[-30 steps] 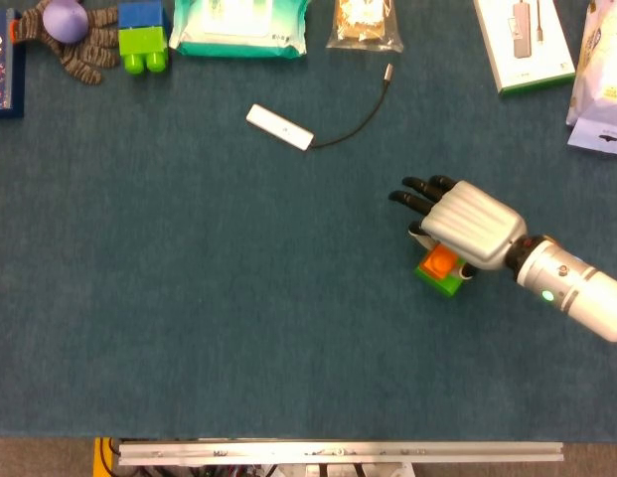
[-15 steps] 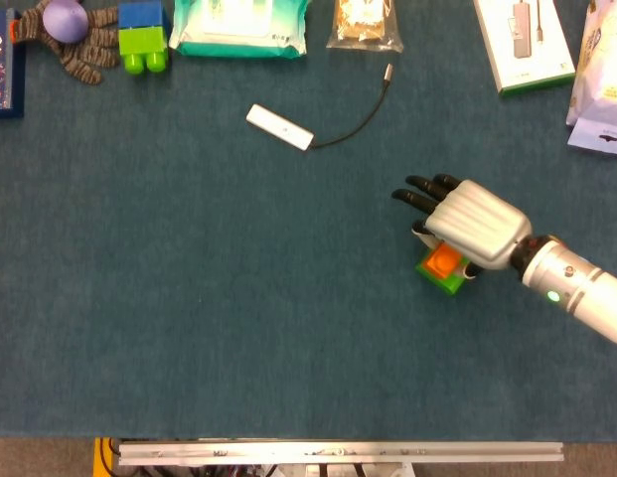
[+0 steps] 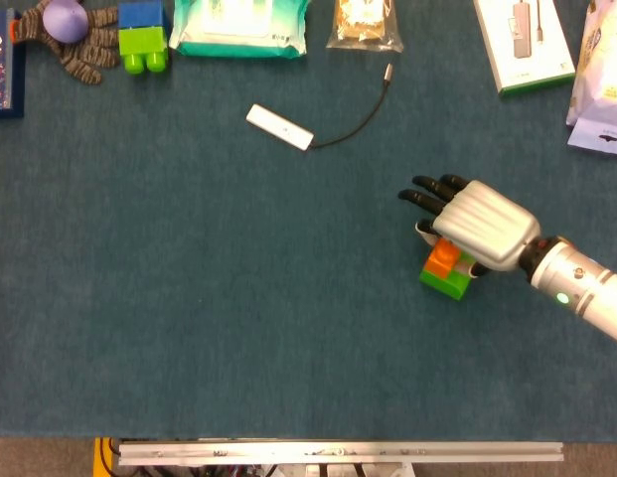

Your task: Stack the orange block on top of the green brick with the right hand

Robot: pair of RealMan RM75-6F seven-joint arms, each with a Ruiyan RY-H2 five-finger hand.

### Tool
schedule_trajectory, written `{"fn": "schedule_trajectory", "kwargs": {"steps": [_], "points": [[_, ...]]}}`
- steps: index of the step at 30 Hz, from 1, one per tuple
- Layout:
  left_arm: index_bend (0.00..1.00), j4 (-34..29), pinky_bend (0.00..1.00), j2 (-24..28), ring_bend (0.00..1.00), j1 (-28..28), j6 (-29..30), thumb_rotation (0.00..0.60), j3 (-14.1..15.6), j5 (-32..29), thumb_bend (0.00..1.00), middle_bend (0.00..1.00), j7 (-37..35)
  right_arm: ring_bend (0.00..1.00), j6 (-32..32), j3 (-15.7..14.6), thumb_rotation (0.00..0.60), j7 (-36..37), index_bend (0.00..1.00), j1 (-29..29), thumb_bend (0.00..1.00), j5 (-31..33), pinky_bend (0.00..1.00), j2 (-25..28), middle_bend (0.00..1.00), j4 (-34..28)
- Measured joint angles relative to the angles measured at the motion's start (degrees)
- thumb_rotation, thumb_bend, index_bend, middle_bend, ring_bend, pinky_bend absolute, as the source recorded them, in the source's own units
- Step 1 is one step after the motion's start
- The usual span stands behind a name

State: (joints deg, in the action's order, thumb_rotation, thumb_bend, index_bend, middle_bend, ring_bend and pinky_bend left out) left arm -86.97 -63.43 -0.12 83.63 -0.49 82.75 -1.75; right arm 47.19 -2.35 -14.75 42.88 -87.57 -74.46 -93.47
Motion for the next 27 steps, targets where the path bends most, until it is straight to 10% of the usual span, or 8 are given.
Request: {"fn": "schedule_trajectory", "kwargs": {"steps": [27], "points": [[0.52,-0.34,0.23,0.24,0.22,-0.14,0.05,0.6,-0.08,0.04,0.11,0.38,0.13,0.07,2.26,1.05,0.6,2.23,0.28,-0.43,0.12,-1.6,0.21,2.11,0.14,-2.52]]}}
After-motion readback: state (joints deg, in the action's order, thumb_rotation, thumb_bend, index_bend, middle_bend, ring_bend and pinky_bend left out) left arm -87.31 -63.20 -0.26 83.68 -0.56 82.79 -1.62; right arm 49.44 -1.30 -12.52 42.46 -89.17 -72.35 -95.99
